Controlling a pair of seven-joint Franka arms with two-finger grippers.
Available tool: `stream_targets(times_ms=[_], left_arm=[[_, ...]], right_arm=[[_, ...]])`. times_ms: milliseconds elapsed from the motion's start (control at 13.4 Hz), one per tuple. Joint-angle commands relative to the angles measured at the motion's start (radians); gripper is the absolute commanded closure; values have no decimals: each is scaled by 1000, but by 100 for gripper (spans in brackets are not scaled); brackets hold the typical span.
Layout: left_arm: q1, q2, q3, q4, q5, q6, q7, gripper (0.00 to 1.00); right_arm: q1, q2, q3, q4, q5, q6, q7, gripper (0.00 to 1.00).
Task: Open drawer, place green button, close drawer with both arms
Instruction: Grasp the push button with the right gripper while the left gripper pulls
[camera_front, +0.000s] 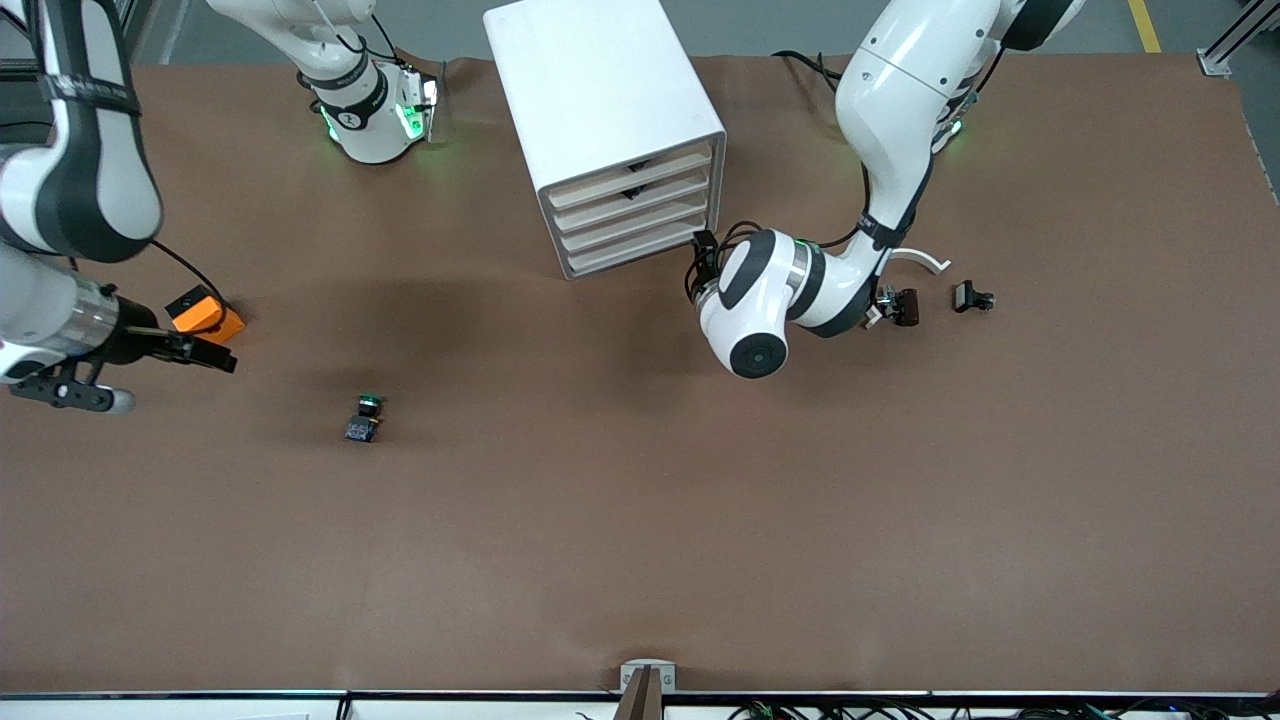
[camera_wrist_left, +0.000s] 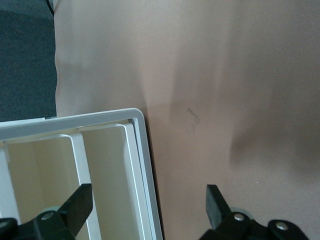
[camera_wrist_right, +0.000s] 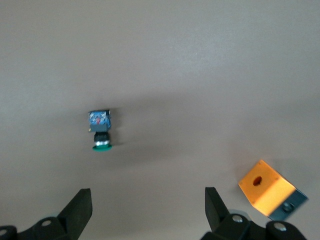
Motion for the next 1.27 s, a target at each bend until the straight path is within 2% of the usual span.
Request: stream_targets(times_ms=[0, 373, 522, 596, 746, 1044, 1193], left_arm=[[3, 15, 5, 13, -66, -13, -21, 0], [0, 25, 5, 12, -169, -39, -46, 0], [6, 35, 5, 13, -214, -46, -47, 0], [6, 41, 5, 15, -238, -74, -46, 4], [-1, 42, 5, 15, -254, -91, -52, 27], [-27, 63, 2, 15, -298, -119, -52, 36], [-34, 69, 2, 15, -306, -119, -50, 36]], right_arm=[[39, 34, 0, -35, 9, 84, 76, 0], [118, 189, -1, -29, 7, 298, 135, 0], [130, 227, 0, -12, 9, 313, 178, 0], [151, 233, 0, -11, 7, 315, 225, 0], [188, 261, -1, -9, 1, 338, 294, 0], [208, 335, -1, -17, 0, 433, 296, 0], [216, 348, -1, -43, 0, 467, 296, 0]])
